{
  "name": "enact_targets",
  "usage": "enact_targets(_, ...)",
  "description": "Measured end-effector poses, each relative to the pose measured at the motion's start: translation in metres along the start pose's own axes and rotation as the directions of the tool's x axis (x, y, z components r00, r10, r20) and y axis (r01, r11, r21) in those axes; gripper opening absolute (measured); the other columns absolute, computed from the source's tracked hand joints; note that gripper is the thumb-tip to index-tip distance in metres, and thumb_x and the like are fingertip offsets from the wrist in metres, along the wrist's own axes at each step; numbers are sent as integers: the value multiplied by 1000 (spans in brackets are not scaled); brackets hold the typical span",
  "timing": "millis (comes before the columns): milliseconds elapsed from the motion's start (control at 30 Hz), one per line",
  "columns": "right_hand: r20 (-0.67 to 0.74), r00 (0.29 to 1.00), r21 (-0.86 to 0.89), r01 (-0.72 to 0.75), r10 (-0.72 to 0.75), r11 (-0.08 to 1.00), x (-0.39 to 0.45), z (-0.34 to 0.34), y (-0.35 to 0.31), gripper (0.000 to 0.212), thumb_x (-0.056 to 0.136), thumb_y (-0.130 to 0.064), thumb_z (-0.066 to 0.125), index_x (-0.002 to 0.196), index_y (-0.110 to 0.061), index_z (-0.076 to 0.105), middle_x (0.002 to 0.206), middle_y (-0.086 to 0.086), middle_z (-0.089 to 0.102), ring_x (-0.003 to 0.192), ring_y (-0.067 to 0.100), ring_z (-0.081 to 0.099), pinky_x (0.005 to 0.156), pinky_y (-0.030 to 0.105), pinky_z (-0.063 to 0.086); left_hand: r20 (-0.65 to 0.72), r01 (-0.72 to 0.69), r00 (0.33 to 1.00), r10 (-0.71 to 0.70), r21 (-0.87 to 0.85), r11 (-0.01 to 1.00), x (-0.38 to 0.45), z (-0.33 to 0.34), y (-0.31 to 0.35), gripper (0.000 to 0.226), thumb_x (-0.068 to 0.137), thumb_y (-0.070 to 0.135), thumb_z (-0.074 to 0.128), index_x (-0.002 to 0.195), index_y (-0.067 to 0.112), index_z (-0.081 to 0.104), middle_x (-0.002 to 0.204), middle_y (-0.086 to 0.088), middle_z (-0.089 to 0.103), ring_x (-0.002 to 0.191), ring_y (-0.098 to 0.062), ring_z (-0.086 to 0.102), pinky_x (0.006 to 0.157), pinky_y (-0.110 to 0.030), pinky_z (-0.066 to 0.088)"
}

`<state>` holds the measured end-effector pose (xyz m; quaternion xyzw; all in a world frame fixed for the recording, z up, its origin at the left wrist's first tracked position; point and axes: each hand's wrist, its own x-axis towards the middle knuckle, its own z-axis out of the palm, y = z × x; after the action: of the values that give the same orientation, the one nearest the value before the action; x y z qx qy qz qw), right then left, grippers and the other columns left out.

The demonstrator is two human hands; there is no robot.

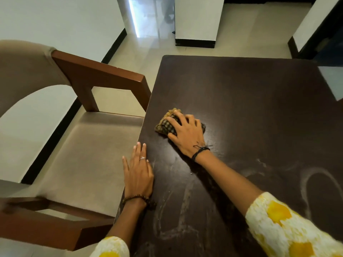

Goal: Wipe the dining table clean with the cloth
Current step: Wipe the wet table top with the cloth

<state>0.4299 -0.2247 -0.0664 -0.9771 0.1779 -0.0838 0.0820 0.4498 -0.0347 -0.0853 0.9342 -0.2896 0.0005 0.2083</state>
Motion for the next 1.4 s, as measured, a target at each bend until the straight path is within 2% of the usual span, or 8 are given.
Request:
enact_targets(100, -58, 968, -51, -247, 244, 968, -28, -18, 50, 50, 81, -47, 44, 127, -30, 50, 139, 1, 43, 108, 31, 44, 83, 39, 33, -15, -21, 1000, 21, -10, 1000, 1, 0, -2, 64, 84, 33, 12, 140, 7, 30, 147, -12, 29, 134, -15, 16, 111, -47, 6)
enact_targets(300, -146, 746, -68, -663, 650, 746, -50, -32, 81, 47, 84, -38, 58, 127, -20, 52, 133, 20, 43, 105, 39, 42, 83, 46, 34, -1, -12, 1000, 12, -41, 999, 0, -2, 0, 59, 86, 29, 16, 139, 6, 28, 147, -12, 29, 134, -15, 16, 112, -42, 4)
enact_targets(600, 32, 920, 1, -391, 391, 920, 18, 7, -64, 47, 62, -55, 65, 105, -35, 64, 114, 4, 62, 97, 21, 57, 78, 36, 46, 24, -3, 1000, 5, -71, 997, -1, -5, 2, 58, 86, 25, 20, 142, 10, 24, 150, -7, 23, 134, -8, 10, 113, -35, -1)
enact_targets(767, -18, 948, 79, -316, 318, 945, 44, 1, -26, 47, 88, -41, 47, 132, -25, 43, 143, 10, 34, 127, 28, 31, 99, 43, 26, 20, -11, 1000, 12, -45, 999, 0, -5, 2, 51, 91, 16, 29, 142, 9, 27, 149, -9, 25, 138, -18, 16, 113, -36, 1)
enact_targets(1000, -160, 735, -12, -669, 659, 743, -34, -42, 131, 45, 87, -41, 47, 127, -22, 48, 137, 15, 38, 118, 34, 36, 94, 44, 29, 157, -332, 931, 328, -5, 943, -6, -13, 8, 53, 83, 12, 24, 132, 11, 46, 135, -10, 48, 125, -23, 41, 112, -25, 3)
enact_targets(1200, -183, 534, -6, -840, 826, 542, -76, -57, 167, 47, 89, -37, 51, 131, -16, 46, 142, 21, 32, 125, 38, 30, 101, 50, 25, 116, -318, 940, 320, -35, 947, -7, -8, 10, 48, 84, 10, 29, 126, 10, 53, 131, -11, 52, 122, -28, 46, 110, -32, 21)
enact_targets(1300, -184, 593, 9, -796, 784, 605, -64, -49, 132, 47, 88, -35, 50, 131, -16, 46, 142, 22, 33, 126, 36, 31, 99, 48, 26, 56, -273, 958, 280, -105, 956, -15, -1, 36, 39, 86, 0, 46, 123, 10, 55, 129, -11, 54, 120, -29, 48, 106, -40, 24)
enact_targets(1400, -168, 802, -39, -587, 573, 809, -58, -37, 91, 46, 87, -38, 47, 130, -23, 45, 138, 15, 37, 120, 32, 36, 93, 43, 29, 70, -336, 933, 353, -184, 924, -33, 14, 88, 37, 89, 5, 45, 123, 15, 54, 132, -7, 51, 126, -20, 40, 109, -40, 17)
